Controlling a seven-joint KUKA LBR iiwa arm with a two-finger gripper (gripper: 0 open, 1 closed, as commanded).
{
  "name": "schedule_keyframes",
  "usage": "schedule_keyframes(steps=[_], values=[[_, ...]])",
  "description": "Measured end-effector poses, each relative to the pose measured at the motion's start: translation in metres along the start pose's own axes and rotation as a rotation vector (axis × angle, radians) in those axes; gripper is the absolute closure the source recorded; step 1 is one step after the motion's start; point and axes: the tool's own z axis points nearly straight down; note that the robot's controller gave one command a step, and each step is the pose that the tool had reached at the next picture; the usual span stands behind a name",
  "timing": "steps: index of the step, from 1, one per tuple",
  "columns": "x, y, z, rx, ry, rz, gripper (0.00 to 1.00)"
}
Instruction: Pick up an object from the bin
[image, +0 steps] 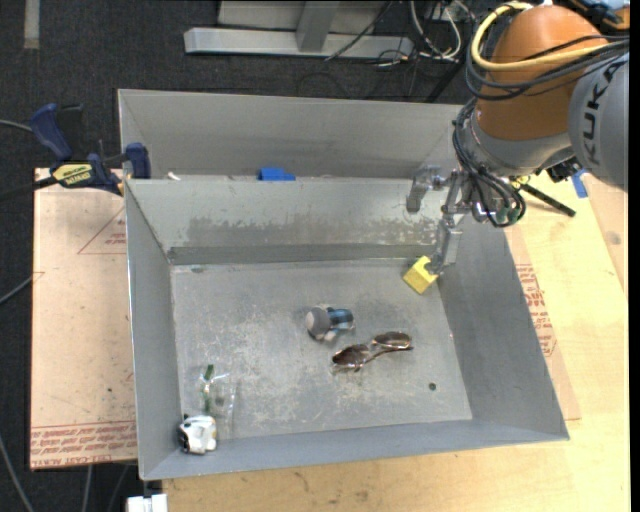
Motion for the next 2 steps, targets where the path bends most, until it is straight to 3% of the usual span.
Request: schedule_keyframes(steps=[1, 2], values=[[0.000, 0.000, 0.000, 0.000, 0.000, 0.000, 0.00], [0.021, 0.047, 0.033, 0.001, -0.001, -0.073, 0.00]])
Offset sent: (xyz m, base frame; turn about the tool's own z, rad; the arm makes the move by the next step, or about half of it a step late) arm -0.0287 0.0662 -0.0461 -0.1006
